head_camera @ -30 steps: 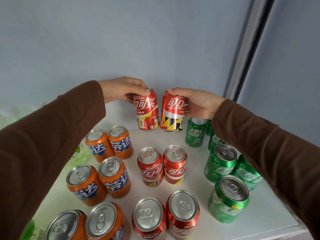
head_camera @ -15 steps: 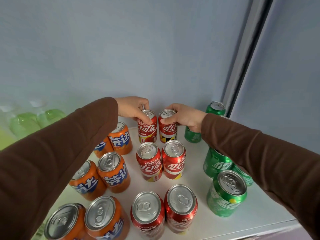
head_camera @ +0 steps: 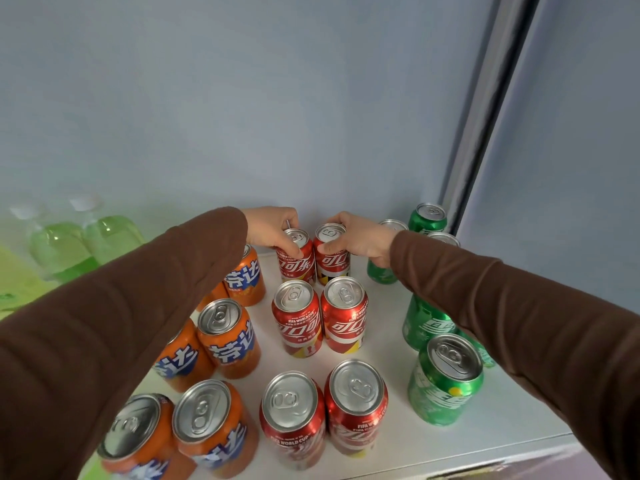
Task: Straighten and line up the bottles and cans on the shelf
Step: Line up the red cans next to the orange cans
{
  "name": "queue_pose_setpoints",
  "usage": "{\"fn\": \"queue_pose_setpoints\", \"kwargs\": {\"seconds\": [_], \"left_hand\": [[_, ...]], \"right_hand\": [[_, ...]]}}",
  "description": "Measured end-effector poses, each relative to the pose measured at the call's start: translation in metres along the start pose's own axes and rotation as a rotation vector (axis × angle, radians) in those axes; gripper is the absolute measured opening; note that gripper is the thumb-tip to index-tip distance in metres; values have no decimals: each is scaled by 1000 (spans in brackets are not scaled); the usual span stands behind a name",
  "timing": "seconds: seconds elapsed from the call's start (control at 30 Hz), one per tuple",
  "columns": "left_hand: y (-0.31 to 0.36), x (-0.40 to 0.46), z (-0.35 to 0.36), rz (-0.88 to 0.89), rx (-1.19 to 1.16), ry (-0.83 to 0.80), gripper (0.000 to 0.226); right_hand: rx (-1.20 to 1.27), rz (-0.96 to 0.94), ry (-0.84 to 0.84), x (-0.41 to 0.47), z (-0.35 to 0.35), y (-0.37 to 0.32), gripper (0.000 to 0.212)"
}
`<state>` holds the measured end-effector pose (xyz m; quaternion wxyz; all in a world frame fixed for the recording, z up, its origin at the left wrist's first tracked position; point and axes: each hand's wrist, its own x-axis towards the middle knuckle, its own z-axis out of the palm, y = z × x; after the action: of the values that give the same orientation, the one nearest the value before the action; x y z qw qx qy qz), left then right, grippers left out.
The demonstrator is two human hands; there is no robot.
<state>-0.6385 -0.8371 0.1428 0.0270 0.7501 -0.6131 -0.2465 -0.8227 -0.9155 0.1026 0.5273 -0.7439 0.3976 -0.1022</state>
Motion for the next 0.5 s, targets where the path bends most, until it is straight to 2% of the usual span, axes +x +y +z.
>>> {"fn": "queue_pose_setpoints", "kwargs": {"seconds": [0.17,0.33,0.5], "left_hand": [[9,-26,-4,21,-6,67,77],[20,-68,-8,121,68,271,70],[54,-120,2,266,113,369,61]], "right_hand": [[-136,-59,15,-26,-8,-16,79],[-283,-205,158,-85,-18,-31,58],[-355,-341,308,-159,-25,-18,40]]}}
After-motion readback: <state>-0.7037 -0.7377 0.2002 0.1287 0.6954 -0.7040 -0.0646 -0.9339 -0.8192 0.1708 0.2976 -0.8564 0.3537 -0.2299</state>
